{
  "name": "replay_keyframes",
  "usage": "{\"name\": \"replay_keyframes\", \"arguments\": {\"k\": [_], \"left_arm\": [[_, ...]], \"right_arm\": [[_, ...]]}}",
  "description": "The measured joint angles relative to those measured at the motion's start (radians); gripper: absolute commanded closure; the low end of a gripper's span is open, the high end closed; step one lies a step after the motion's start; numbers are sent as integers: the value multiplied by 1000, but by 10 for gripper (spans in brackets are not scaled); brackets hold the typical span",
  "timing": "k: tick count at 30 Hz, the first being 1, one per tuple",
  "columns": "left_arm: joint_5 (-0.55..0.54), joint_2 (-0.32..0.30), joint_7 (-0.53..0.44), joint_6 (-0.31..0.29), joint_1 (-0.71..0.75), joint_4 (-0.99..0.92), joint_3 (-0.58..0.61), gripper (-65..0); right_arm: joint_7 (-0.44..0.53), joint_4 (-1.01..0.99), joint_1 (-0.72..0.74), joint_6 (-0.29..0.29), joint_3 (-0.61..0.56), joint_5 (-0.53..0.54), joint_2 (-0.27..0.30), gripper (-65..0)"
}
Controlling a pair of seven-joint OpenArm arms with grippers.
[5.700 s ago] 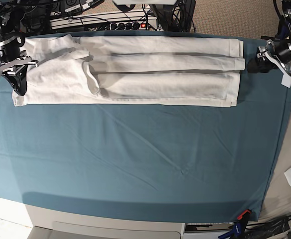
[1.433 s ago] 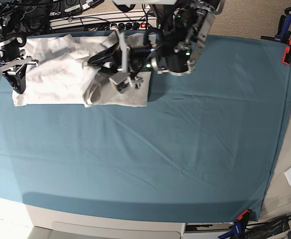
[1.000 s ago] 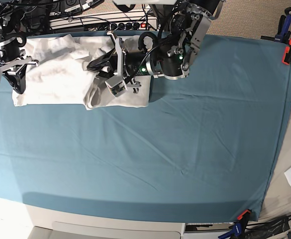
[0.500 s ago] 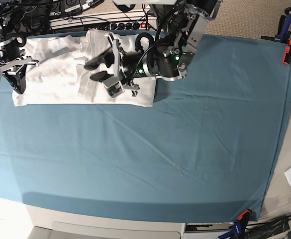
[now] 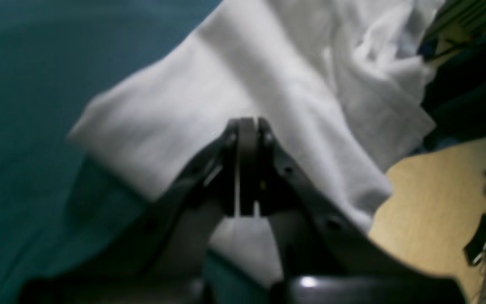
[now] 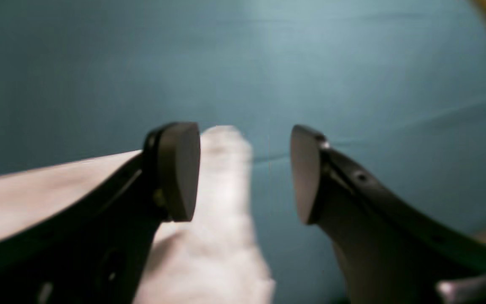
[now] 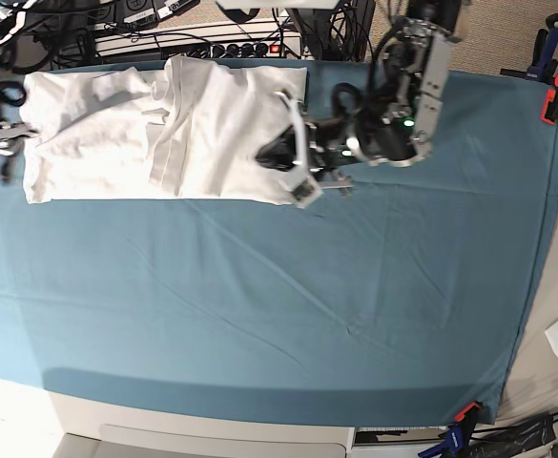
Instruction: Fold the T-shirt properly
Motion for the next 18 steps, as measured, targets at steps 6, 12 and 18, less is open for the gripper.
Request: {"name": "replay_keyframes", "arguments": {"k": [6, 12, 18], "left_arm": [[-118, -20, 51, -23, 33, 0, -89, -127], [-224, -19, 63, -87, 31, 3, -85, -138], [-228, -19, 69, -86, 31, 3, -86, -138]], "right_arm": [[-28, -180, 31, 1, 72, 58, 122, -340], [-271, -602, 157, 118, 115, 393, 214, -340], [-433, -884, 194, 219, 98, 666, 282, -340]]}}
